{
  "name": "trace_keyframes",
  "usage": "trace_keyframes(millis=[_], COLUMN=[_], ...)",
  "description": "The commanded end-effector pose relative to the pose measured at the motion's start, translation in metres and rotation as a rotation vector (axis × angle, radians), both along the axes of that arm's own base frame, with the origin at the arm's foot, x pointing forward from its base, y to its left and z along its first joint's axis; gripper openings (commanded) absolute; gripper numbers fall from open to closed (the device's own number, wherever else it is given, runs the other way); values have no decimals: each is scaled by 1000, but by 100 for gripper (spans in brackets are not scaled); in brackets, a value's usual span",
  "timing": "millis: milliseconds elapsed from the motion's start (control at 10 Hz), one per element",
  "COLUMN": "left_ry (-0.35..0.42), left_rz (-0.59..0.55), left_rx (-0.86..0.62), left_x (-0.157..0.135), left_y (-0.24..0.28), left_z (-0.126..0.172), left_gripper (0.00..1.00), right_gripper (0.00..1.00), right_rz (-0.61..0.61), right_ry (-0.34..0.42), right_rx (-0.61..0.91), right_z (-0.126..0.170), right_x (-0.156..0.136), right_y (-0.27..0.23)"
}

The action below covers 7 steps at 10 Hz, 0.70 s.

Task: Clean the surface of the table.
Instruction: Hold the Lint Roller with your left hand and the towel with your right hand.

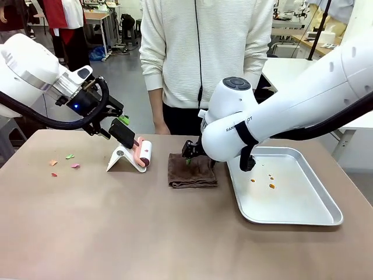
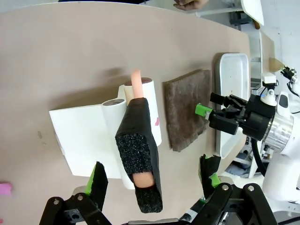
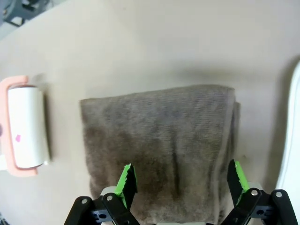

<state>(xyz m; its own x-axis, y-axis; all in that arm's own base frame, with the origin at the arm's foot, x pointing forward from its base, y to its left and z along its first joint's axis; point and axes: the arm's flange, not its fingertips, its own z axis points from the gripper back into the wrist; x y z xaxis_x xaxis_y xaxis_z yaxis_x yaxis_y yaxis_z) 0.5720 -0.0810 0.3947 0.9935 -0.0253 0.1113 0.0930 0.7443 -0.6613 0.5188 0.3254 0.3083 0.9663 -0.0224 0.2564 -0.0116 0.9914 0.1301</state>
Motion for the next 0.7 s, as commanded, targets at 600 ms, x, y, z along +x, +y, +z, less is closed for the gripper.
trace_keyframes(millis=[600], left_ry=[7], left_rz=[4], left_rx=[-10], left_x=[2], left_y=[-5], left_z=[-2], left_gripper=[100], right_gripper=[100], right_rz=[-89], right_ry=[56], right_rx=[-135], right_z=[-16], right_x=[8], right_y=[15])
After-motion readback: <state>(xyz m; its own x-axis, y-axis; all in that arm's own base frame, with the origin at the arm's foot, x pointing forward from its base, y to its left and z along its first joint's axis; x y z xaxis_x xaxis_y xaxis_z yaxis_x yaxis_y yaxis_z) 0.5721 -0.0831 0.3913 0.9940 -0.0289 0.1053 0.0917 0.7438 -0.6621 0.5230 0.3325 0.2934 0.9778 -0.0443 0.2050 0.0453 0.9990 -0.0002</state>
